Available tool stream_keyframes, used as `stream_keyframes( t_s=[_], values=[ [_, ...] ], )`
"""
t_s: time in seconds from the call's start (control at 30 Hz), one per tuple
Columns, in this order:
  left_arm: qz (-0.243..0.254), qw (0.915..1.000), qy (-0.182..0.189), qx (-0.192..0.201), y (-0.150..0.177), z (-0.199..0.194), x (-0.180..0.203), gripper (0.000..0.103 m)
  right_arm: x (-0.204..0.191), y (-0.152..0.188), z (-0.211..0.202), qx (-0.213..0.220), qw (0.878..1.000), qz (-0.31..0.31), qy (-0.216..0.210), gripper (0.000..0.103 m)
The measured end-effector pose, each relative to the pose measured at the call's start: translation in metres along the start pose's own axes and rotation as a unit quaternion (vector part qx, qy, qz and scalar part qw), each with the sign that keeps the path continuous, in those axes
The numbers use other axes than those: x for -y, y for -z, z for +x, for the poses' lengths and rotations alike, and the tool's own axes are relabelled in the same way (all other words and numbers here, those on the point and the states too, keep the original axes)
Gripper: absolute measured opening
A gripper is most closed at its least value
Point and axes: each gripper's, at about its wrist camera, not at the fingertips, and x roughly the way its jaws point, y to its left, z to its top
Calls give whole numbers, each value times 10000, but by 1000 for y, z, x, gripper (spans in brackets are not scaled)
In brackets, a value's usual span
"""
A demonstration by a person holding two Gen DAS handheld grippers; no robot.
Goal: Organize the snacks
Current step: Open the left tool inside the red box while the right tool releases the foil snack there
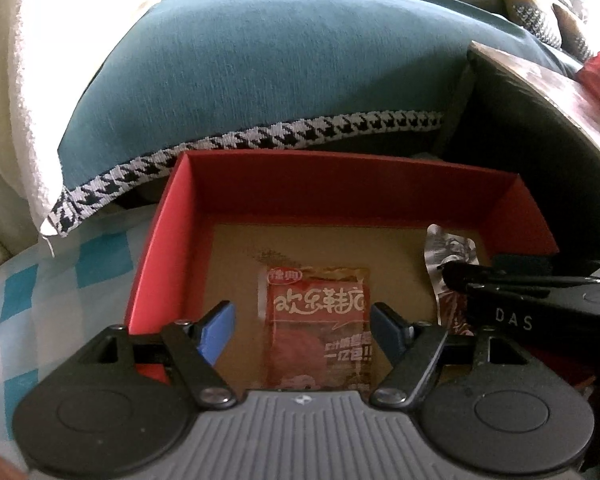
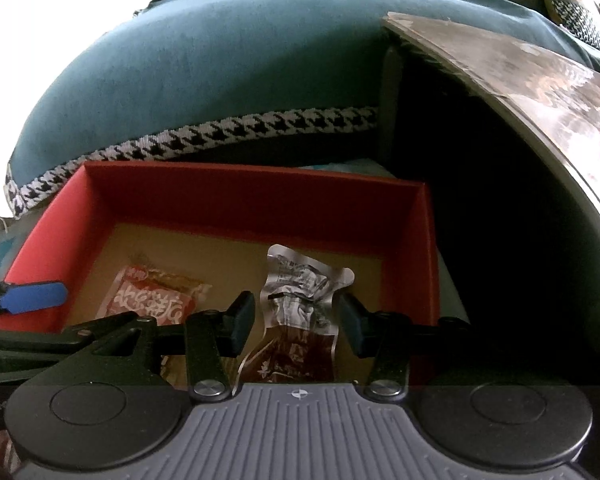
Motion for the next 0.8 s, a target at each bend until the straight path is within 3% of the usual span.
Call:
stream_keyframes(
  t_s=[0.47,0.8],
  values=[
    [-37,9997,114,190,-5,-29,-4,74,17,-6,-32,282,9988,363,-170,71],
    [-27,9999,-33,137,10,-49,-17,74,-16,8,-46,236,9990,-108,-355,75]
  ],
)
